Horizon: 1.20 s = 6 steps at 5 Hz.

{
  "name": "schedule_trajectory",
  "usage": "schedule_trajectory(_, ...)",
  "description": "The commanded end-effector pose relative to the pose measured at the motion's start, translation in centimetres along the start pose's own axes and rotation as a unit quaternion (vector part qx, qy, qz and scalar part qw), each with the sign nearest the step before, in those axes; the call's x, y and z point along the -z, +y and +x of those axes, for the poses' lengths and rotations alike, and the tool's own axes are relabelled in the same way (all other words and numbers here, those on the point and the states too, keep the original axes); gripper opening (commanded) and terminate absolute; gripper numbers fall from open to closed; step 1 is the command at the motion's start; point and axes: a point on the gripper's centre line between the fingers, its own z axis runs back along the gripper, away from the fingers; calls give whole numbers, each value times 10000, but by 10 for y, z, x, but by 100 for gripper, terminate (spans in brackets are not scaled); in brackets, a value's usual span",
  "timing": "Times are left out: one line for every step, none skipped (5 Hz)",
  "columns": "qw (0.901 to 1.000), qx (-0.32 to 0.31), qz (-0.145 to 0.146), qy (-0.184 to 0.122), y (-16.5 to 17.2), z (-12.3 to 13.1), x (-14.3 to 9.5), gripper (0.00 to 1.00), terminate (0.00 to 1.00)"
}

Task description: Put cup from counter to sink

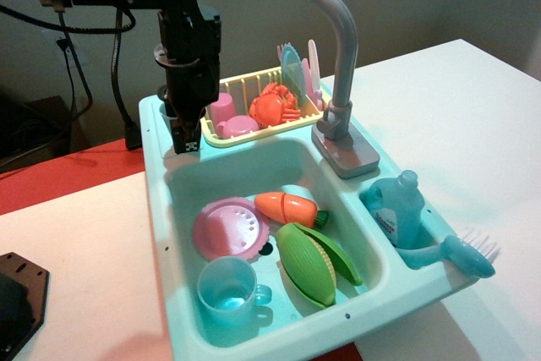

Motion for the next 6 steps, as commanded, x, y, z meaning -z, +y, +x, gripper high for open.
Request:
schedule_trajectory(9993, -95, 50, -350, -1, -5, -19, 0, 0)
schedule_trajectory(9993, -61, 62, -375, -3, -7, -19, 0, 0)
schedule_trajectory(9983, 99, 137, -559, -9, -3, -29, 0, 0)
schedule_trajectory(9965, 178, 105, -813, -27, 16, -59, 0, 0)
schedule_trajectory(9944, 254, 37, -1023, -47, 31, -77, 0, 0)
schedule_trajectory(9939, 435, -43, -1017, -76, 36, -75, 0, 0)
